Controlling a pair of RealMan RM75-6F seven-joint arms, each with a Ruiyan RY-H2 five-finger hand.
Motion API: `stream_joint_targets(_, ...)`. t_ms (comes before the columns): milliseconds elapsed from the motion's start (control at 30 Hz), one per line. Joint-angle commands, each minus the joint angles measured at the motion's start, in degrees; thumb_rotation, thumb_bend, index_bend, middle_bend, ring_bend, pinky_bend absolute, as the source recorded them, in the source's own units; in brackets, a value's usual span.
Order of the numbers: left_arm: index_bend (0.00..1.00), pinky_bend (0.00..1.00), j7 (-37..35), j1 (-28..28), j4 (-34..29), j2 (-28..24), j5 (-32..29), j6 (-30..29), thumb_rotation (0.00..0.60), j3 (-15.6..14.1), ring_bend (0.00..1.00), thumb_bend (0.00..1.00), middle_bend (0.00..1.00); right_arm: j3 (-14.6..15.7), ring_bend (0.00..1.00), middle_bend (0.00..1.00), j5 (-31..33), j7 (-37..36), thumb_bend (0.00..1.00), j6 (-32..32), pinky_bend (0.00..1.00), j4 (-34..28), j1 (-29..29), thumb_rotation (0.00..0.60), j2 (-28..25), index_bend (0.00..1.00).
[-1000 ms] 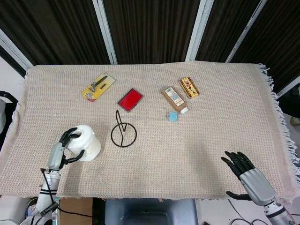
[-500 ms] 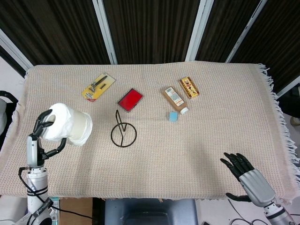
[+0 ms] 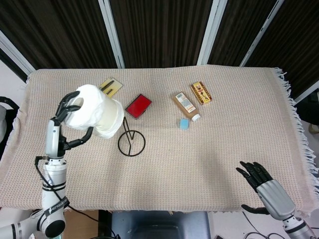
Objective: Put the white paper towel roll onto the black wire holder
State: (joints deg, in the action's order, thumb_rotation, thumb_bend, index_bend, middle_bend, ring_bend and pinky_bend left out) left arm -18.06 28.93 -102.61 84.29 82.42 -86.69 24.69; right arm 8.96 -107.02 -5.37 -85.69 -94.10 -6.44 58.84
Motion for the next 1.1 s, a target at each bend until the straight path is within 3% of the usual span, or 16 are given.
stream_joint_targets(33,0.72,1.00,0.43,1.90,2.35,2.06,-0.19,0.96,0.600,0.29,0.81,0.70,0.88,-0.01,0.00,0.00,0.11,-0.09,0.06,0.24,0.00,0.11,-0.05,0.600,-0.02,0.00)
stream_joint_targets(400,0.72,1.00,3.01,4.47,8.22,5.19,2.07,1.16,0.600,-1.51,0.81,0.70,0.88,0.16,0.00,0.00,0.07,-0.07,0.06,1.17,0.00,-0.09,-0.39,0.600,-0.05,0.00)
stream_joint_targets(967,0.70,1.00,6.78,6.74,11.50,7.91,0.99,3.13,0.600,-3.07,0.81,0.69,0.87,0.07,0.00,0.00,0.19,-0.41,0.06,1.14,0.00,-0.19,-0.44,0.600,-0.23,0.00)
stream_joint_targets(1033,0.63,0.99,7.31,6.93,11.60,7.70,1.46,3.40,0.600,-3.49,0.75,0.65,0.80,0.06,0.00,0.00,0.23,-0.40,0.06,1.23,0.00,-0.19,-0.46,0.600,-0.21,0.00)
stream_joint_targets(1100,0.47,0.88,7.54,7.04,11.94,7.21,2.31,3.76,0.600,-4.25,0.59,0.59,0.65,0.05,0.00,0.00,0.28,-0.39,0.06,1.30,0.00,-0.22,-0.48,0.600,-0.21,0.00)
